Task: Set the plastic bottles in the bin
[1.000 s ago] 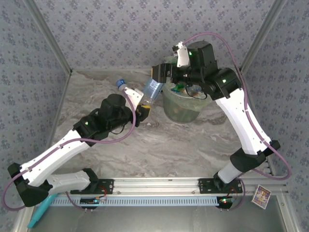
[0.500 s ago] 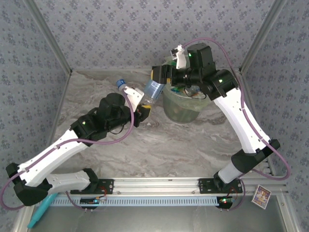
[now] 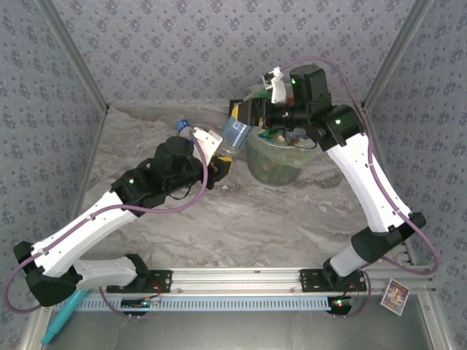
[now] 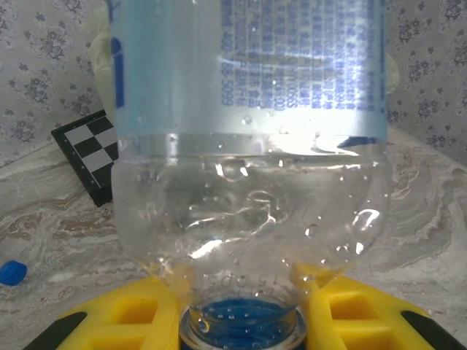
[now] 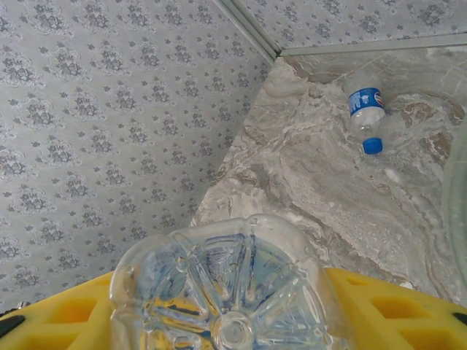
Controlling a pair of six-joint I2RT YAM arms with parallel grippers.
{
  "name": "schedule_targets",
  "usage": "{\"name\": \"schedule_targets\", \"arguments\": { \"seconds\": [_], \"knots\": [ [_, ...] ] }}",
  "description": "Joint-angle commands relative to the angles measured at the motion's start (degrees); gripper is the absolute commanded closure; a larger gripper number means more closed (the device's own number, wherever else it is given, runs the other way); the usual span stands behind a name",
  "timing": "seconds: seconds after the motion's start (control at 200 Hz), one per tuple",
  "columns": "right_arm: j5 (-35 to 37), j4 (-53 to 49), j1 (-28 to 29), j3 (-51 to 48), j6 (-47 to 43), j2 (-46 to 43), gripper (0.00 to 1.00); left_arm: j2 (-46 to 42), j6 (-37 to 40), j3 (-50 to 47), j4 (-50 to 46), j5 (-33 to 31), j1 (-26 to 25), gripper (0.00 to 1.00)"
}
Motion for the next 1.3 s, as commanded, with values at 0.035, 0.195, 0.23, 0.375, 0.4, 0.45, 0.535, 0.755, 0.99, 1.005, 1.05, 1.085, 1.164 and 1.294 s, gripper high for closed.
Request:
{"name": "schedule_targets", "arguments": {
  "seconds": [0.035, 0.195, 0.23, 0.375, 0.4, 0.45, 0.535, 0.755, 0.99, 1.005, 1.05, 1.085, 1.164, 1.294],
  "knots": [
    [-1.12, 0.77, -0.74, -0.79, 0.31, -3.44, 0.49, 1.11, 0.26, 2.75, 2.28, 1.94, -0.41, 0.6],
    [1.57, 1.12, -4.76, -1.61, 0.42, -6.09, 0.49, 0.82, -0.25, 2.82, 2.5, 0.3, -0.4, 0.2],
    [2.73, 0.9, -6.01, -1.87, 0.48, -6.66, 0.49, 0.64, -0.33, 2.59, 2.63, -0.5, -0.38, 0.13],
    [12.17, -0.69, -9.46, -2.38, -2.83, -8.86, 0.51, -0.06, -1.07, 2.15, 2.47, -2.78, -0.2, 0.0],
    [14.3, -1.2, -9.77, -2.3, -3.81, -9.12, 0.5, -0.21, -1.31, 2.05, 2.46, -3.11, 0.0, 0.0],
    [18.16, -2.06, -10.34, -1.96, -5.64, -9.22, 0.51, -0.52, -1.92, 1.81, 2.39, -3.69, 0.29, 0.0],
    [24.24, -3.27, -11.11, -1.38, -8.98, -9.09, 0.5, -1.07, -3.24, 1.43, 2.27, -4.54, 1.05, 0.0],
    [33.79, -2.47, -12.58, -2.72, -14.17, -8.36, 0.5, -3.95, -7.21, -1.08, 2.59, -5.43, 4.33, 0.0],
    [35.44, -1.01, -13.03, -4.53, -17.21, -5.38, 0.5, -6.4, -9.64, -3.22, 2.84, -4.76, 6.75, 0.0],
    [35.22, -1.15, -12.93, -4.6, -17.1, -5.19, 0.5, -6.49, -9.66, -3.29, 2.73, -4.79, 6.81, 0.0],
    [34.49, -1.48, -12.58, -4.98, -16.75, -4.78, 0.5, -6.65, -9.7, -3.38, 2.52, -4.84, 6.95, 0.0],
    [34.09, -1.52, -12.22, -5.67, -16.66, -4.71, 0.5, -6.76, -9.8, -3.4, 2.45, -4.99, 7.07, 0.0],
    [33.97, -1.31, -11.25, -7.63, -16.81, -4.64, 0.49, -7.0, -9.93, -3.57, 2.24, -5.02, 7.27, 0.0],
    [33.08, -1.7, -10.88, -10.5, -16.55, -4.04, 0.49, -7.11, -10.19, -3.83, 2.4, -4.88, 7.66, 0.0]
  ]
}}
